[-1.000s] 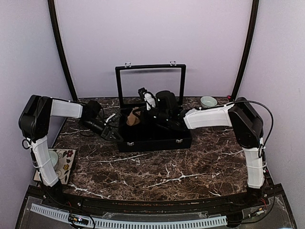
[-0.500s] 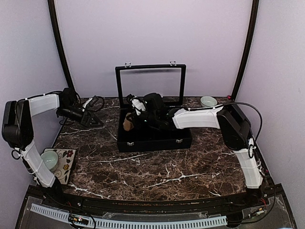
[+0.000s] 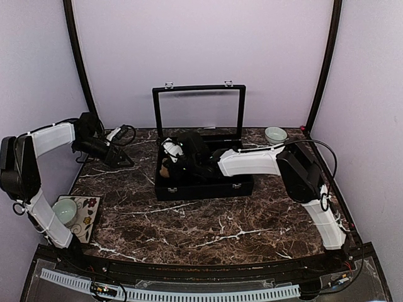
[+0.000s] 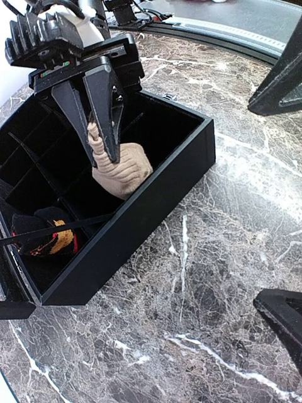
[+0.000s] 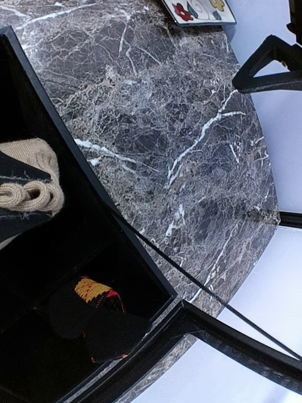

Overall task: Roll the socks
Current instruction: Place the sock in the storage box.

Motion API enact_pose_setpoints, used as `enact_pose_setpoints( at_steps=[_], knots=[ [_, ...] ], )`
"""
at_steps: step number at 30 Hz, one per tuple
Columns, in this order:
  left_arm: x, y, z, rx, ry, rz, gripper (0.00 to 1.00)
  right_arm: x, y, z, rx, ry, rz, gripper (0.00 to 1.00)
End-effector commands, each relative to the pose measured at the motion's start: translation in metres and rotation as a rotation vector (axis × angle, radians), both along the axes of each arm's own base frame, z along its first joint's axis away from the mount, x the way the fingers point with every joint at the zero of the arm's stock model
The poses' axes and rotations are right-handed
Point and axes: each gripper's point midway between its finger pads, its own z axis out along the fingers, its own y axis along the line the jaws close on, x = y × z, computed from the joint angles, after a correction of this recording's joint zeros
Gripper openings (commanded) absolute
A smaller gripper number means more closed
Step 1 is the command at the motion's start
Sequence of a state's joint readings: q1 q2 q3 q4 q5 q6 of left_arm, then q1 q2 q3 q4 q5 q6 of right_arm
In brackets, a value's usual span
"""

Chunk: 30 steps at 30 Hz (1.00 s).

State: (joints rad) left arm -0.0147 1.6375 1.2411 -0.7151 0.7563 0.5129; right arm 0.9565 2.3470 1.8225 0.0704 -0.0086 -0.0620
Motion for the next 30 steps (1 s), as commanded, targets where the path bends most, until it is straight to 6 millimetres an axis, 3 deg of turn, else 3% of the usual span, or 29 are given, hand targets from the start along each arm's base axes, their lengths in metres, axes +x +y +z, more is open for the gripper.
enact_pose_setpoints(
  at_steps=[1,8,19,30],
  knots=[
    [-0.008,0.003,0.007,0.004,-0.015,0.009,0.99,0.015,0.0,0.012,0.015,-0.069,-0.044,0.0],
    [-0.011,0.001,0.004,-0.013,0.0,0.008,0.99,0.031,-0.008,0.026,0.027,-0.113,-0.073,0.0],
    [-0.008,0.001,0.005,-0.011,-0.003,0.013,0.99,0.036,-0.005,0.029,0.028,-0.136,-0.063,0.0],
    [-0.008,0.001,0.006,-0.014,-0.006,0.012,0.99,0.036,-0.004,-0.011,-0.063,-0.145,-0.05,0.0]
  ],
)
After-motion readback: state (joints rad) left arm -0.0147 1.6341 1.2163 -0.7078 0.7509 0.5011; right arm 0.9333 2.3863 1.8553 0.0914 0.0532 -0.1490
